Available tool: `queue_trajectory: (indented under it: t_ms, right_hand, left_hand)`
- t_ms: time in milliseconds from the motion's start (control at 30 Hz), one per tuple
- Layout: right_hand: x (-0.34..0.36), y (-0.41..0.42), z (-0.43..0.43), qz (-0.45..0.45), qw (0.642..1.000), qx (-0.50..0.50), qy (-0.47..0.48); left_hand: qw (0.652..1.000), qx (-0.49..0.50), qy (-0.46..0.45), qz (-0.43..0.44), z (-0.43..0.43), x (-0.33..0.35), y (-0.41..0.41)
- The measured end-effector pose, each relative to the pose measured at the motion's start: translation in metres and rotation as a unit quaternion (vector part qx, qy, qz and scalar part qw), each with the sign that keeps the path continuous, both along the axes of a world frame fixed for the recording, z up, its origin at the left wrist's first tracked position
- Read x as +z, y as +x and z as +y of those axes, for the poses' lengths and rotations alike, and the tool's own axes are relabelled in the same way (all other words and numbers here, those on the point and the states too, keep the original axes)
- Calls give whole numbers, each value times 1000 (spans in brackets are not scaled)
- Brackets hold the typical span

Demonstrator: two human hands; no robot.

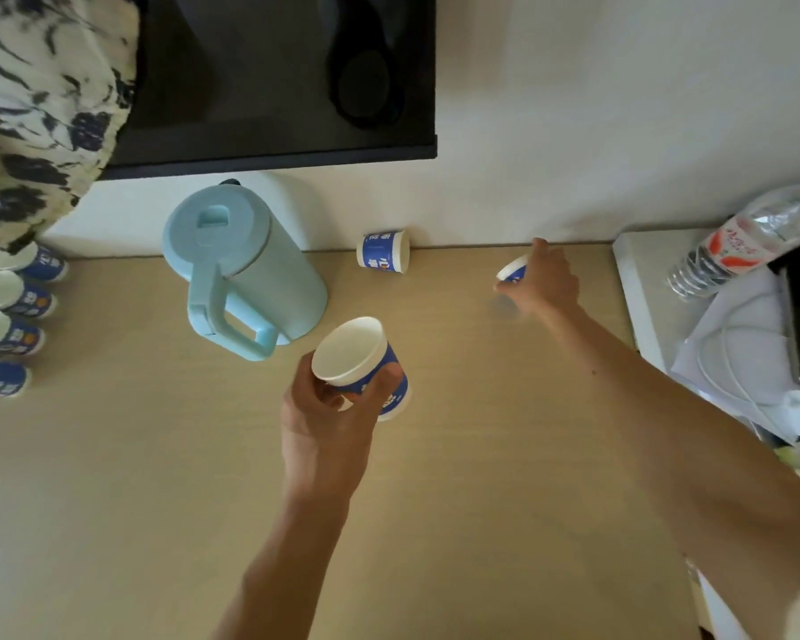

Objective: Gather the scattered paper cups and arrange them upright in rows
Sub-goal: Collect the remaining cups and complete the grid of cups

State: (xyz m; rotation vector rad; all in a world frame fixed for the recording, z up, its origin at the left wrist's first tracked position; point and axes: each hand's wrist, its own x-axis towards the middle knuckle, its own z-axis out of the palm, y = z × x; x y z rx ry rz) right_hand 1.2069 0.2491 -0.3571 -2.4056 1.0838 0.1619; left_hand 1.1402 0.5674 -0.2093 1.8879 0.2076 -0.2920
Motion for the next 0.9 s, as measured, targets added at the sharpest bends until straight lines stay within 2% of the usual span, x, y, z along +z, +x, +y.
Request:
queue_trajectory:
  t_ms: [100, 167, 233, 333, 400, 600, 900]
  right_hand:
    - [-16, -6, 9, -13, 1000, -4, -24]
    - [-14, -15, 22, -60, 998, -18, -5]
    - [-3, -27, 45, -135, 988, -36, 61]
    - [25, -52, 103, -252, 954, -28, 163]
    - [42, -69, 149, -291, 931, -14, 222]
    - [88, -113, 292, -329, 871, 28, 363]
    - [160, -148, 473, -343, 834, 124, 414]
  left_hand:
    - [1000, 13, -2, -5, 22, 2, -8]
    - [1000, 27, -11, -9, 37, 4, -11]
    - [999, 39, -20, -13, 51, 8, -14]
    - [997, 61, -31, -25, 78, 15, -20]
    - [996, 77, -42, -35, 99, 22, -26]
    - [986, 135, -75, -68, 187, 42, -55]
    - [964, 193, -120, -136, 343, 78, -105]
